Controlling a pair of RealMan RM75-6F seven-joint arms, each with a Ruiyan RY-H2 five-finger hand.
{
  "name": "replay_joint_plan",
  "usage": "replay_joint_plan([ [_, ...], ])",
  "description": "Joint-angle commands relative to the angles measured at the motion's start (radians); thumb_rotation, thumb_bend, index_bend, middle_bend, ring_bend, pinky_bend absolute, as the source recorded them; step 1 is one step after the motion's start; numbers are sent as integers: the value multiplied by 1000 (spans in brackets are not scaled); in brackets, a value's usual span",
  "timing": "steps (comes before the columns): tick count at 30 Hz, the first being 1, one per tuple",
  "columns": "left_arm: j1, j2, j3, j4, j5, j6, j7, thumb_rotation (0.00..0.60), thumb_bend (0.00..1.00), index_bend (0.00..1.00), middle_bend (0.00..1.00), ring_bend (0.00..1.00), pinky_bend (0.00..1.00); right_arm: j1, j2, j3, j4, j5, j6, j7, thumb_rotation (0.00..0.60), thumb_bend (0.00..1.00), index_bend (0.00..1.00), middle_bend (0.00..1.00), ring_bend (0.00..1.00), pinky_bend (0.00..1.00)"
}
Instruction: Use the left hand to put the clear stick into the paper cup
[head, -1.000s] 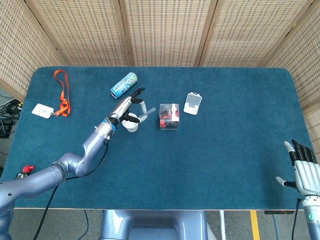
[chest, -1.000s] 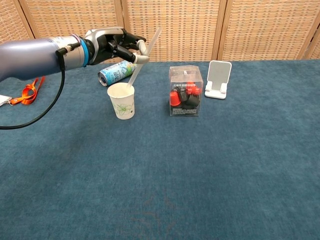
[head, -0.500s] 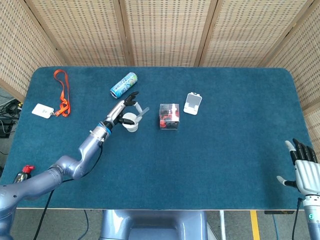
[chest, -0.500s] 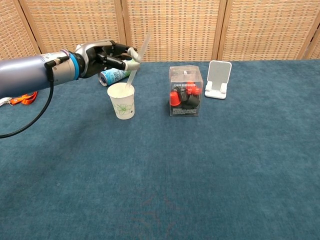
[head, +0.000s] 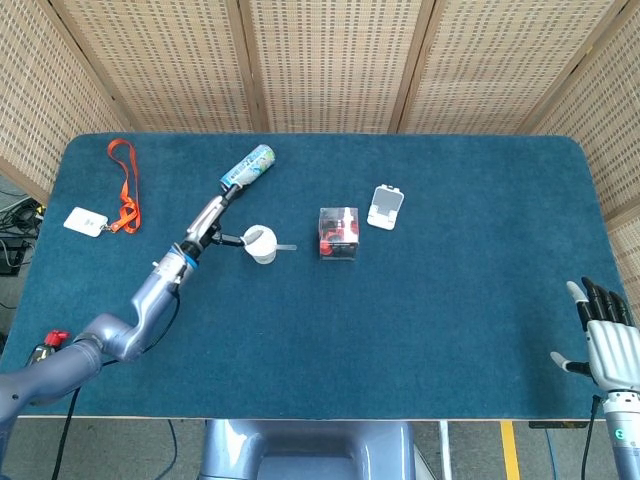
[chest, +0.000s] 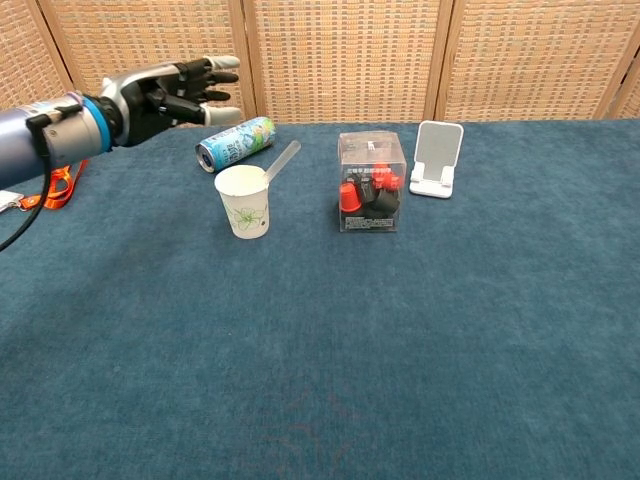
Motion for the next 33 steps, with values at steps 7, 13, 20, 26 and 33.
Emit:
replay_joint_plan([
  [7, 194, 168, 64, -225, -18, 280, 551, 600, 293, 15, 0, 0, 0, -9, 1, -2, -17, -17, 31, -23, 600, 49, 46, 0, 0, 0],
  [13, 345, 286, 126, -438, -69, 430, 947, 600, 293, 0, 0, 0, 0, -17, -1, -7, -42, -36, 62, -66, 600, 50, 46, 0, 0, 0],
  [20, 485, 347, 206, -563, -92, 556, 1174, 600, 292, 0, 0, 0, 0, -26, 1, -8, -67, -38, 81, -99, 600, 50, 35, 0, 0, 0],
  [26, 584, 390, 272, -619, -102, 618, 1294, 600, 141, 0, 0, 0, 0, -28, 8, -7, -82, -28, 78, -115, 600, 50, 17, 0, 0, 0],
  [33, 647, 416, 292, -655, -82, 673, 1326, 600, 95, 0, 0, 0, 0, -27, 9, -11, -88, -35, 76, -121, 600, 50, 9, 0, 0, 0],
])
